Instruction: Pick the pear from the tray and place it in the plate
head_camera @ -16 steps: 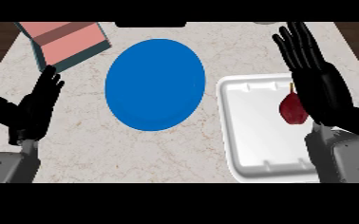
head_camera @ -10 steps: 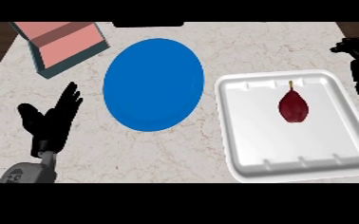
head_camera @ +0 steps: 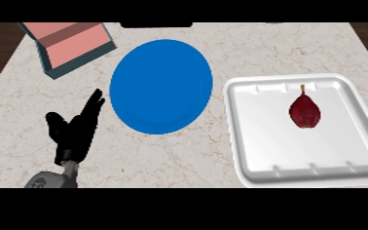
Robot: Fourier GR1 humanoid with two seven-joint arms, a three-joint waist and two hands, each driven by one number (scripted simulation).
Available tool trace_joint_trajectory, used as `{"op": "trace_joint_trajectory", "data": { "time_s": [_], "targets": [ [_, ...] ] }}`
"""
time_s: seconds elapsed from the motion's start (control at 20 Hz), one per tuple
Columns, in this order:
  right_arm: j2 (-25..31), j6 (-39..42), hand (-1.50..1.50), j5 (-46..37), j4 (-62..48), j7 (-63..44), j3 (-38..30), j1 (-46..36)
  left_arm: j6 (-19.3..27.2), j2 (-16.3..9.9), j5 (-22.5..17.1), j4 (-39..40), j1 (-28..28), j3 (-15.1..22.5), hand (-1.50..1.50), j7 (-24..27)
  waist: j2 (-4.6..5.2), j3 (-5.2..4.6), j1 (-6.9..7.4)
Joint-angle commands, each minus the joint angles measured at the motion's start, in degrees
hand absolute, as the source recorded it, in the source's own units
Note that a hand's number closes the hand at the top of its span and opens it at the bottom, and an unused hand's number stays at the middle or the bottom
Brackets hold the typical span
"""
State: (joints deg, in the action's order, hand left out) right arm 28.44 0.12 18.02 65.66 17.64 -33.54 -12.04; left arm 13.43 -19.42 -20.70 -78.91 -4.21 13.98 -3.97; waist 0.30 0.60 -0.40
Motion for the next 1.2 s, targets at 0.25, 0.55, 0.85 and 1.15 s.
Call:
{"op": "trace_joint_trajectory", "data": {
  "time_s": [0.25,0.55,0.85,1.15],
  "targets": [
    [10.73,12.12,-1.5,-4.28,-11.7,4.7,1.46,3.86,-0.95,1.89,0.43,-1.59,3.56,2.26,0.0,-3.71,-0.23,-0.56,0.74],
    [16.07,18.4,-1.5,-11.84,-7.6,-1.63,11.19,4.42,-0.82,2.3,0.97,-1.31,2.25,2.21,0.0,-5.42,-0.27,-0.63,0.8],
    [16.54,17.65,-1.5,-14.27,0.17,-14.64,16.02,1.17,-0.02,4.2,2.2,-0.15,0.97,1.24,0.0,-5.05,-0.36,-0.67,0.37],
    [10.92,12.97,-1.5,-18.53,8.53,-20.64,20.84,2.81,-1.35,4.91,3.48,-0.35,3.74,1.81,0.0,-4.2,-0.38,-0.65,0.24]
  ]
}}
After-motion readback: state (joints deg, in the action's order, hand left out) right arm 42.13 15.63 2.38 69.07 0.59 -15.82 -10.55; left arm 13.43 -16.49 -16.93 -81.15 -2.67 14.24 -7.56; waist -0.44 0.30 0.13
